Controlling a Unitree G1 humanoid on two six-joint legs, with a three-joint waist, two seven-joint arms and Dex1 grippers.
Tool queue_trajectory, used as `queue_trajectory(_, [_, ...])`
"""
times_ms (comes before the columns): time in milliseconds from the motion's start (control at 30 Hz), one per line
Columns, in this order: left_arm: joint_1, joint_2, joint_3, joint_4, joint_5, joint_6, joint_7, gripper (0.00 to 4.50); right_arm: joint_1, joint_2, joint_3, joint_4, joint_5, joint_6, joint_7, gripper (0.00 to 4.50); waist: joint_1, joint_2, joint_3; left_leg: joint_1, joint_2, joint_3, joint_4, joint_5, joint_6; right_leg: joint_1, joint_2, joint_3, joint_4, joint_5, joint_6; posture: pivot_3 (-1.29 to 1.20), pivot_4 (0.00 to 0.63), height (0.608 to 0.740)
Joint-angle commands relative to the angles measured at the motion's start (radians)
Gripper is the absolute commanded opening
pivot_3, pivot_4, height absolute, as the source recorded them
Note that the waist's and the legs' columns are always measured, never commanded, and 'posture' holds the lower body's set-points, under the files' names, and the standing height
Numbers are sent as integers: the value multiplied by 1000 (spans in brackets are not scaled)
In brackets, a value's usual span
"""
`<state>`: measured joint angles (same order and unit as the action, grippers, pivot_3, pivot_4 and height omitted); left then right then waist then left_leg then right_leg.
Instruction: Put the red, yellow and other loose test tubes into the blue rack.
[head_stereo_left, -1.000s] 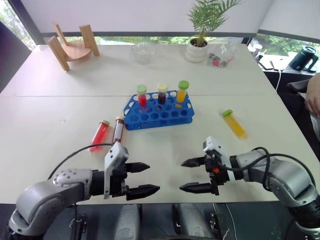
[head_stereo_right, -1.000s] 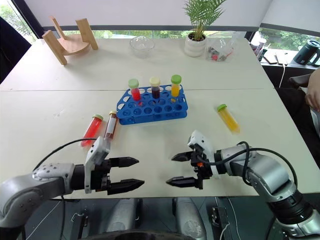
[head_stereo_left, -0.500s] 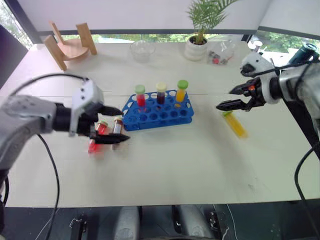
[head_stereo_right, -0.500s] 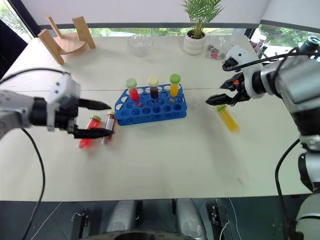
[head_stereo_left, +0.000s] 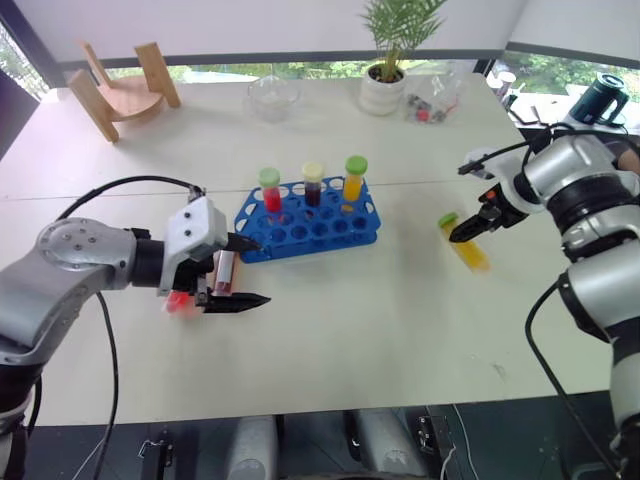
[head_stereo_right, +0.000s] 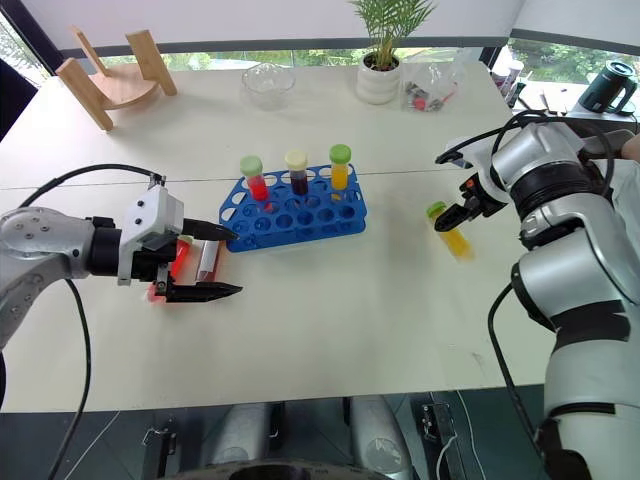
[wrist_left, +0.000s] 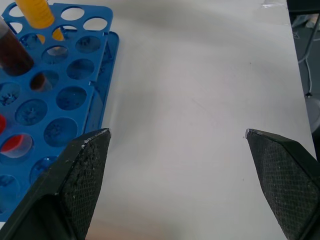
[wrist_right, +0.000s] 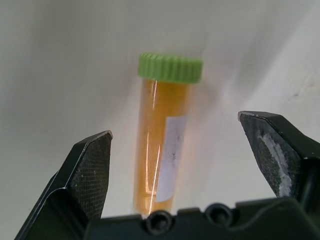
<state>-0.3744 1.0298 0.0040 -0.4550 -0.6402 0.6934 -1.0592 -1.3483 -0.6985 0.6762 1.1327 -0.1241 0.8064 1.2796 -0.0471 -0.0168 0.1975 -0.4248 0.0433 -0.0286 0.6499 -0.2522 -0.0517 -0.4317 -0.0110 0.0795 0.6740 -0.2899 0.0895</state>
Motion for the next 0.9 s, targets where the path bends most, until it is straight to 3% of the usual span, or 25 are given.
queue_trajectory(33, [-1,-12,23,-7,19,-20,13,4442,-9,37,-41,62,-52,-57,-38,4500,0,0,0,0,0,0,0,0,0,0,0,0,1,0,0,0,150,740])
queue_trajectory(133, [-9,-21,19,7,34,-27,11,4500,10,63,-66,84,-82,-96,-59,3677,0,-1,-1,2,0,-1,1,1,-1,1,0,0,3,0,0,0,150,740])
queue_trajectory(300, [8,-22,21,12,47,-33,5,4500,24,64,-101,98,-124,-120,-62,1097,0,-1,-1,4,0,-1,0,1,-1,2,0,0,4,0,0,0,150,740])
queue_trajectory(333, [6,-23,20,15,49,-33,4,4500,24,63,-114,102,-127,-115,-68,813,0,-1,-1,5,0,-1,0,1,-1,2,0,0,5,0,0,0,150,740])
queue_trajectory(433, [4,-19,21,33,55,-38,-10,4500,20,59,-176,100,-110,-104,-102,796,0,-1,-1,5,0,-1,1,1,-2,3,0,0,6,0,0,0,150,740])
queue_trajectory(567, [1,6,53,74,36,-30,-54,4500,12,43,-393,-65,50,-129,-68,796,-10,-1,0,6,0,0,1,1,-2,3,0,0,7,0,0,0,150,740])
queue_trajectory(667, [-19,17,103,126,-15,6,-86,4500,197,84,-706,-542,284,-118,-170,796,-23,0,0,7,0,-1,0,1,-2,3,1,1,9,0,0,0,150,740])
queue_trajectory(767, [-37,27,119,178,-24,30,-102,4500,400,230,-904,-970,458,-22,-339,796,-21,0,0,7,1,-5,-2,2,-2,3,2,-1,10,-2,-2,0,150,740])
queue_trajectory(900, [-59,8,137,242,-34,67,-84,4500,603,448,-943,-1276,509,-103,-565,796,-18,0,-1,6,1,-5,-1,2,-3,4,2,-2,11,-2,-2,0,150,740])
